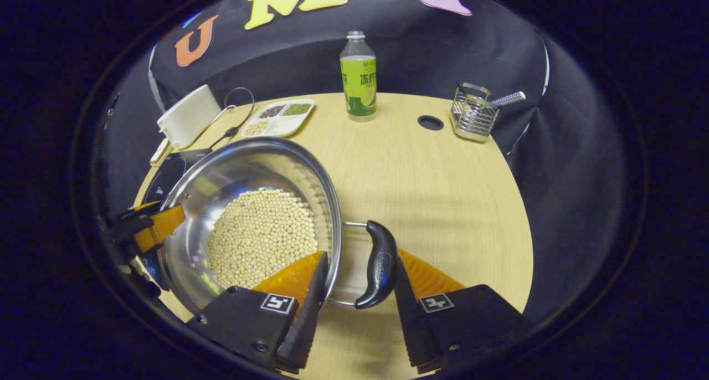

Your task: First push the handle of the pot to place it horizontally, then grasp the pot with both hands and set it on the induction cooktop.

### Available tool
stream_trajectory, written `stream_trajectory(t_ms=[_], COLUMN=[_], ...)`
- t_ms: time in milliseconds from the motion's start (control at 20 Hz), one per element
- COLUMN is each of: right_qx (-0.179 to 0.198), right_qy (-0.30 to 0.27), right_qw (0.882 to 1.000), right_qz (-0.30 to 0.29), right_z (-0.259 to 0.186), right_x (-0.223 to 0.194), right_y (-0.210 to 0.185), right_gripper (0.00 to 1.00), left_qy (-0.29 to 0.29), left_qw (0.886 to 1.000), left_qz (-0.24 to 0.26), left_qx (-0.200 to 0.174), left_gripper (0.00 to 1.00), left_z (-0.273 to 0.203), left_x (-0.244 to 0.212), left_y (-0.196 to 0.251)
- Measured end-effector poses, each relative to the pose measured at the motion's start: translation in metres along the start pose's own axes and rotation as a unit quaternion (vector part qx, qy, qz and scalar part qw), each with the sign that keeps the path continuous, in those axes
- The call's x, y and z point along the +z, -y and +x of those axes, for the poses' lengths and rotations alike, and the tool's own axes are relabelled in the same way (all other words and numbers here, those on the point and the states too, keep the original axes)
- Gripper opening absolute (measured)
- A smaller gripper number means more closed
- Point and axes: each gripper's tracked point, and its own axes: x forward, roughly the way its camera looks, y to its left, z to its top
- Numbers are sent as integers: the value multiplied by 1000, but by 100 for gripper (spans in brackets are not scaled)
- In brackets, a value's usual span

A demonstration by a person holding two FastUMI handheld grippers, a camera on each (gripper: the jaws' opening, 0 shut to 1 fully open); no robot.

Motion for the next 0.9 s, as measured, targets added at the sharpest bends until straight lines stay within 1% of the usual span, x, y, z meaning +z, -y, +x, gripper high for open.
stream_trajectory(t_ms=[50, 100, 150, 300, 350, 400, 500, 550, 600, 900], right_qx=[-4, -7, -9, -12, -14, -15, -19, -22, -22, -22], right_qy=[-2, -7, -10, -7, -8, -8, 7, 11, 13, 21], right_qw=[1000, 1000, 1000, 1000, 1000, 1000, 1000, 1000, 1000, 999], right_qz=[-1, 1, 5, 23, 23, 21, 15, 12, 14, 29], right_z=[1, -2, 0, -4, -8, -10, -18, -22, -26, -43], right_x=[0, 0, 0, -1, -4, -3, 3, 4, 7, 11], right_y=[0, 0, 0, -1, -1, -1, 1, 1, 1, -10], right_gripper=[65, 63, 62, 51, 51, 51, 50, 50, 50, 50], left_qy=[-4, -3, -6, -8, -11, -10, 6, 10, 12, 25], left_qw=[1000, 1000, 1000, 1000, 1000, 1000, 1000, 1000, 1000, 999], left_qz=[-2, -3, -5, -10, -8, -6, 4, 6, 6, 14], left_qx=[0, 0, 0, -9, -12, -14, -16, -16, -18, -25], left_gripper=[65, 75, 63, 57, 46, 54, 54, 65, 54, 54], left_z=[0, -1, 1, -5, -3, -5, -9, -12, -14, -27], left_x=[-1, -1, 0, 2, 0, 1, 10, 13, 16, 31], left_y=[1, 0, 1, 2, 3, 4, 4, 5, 5, -5])
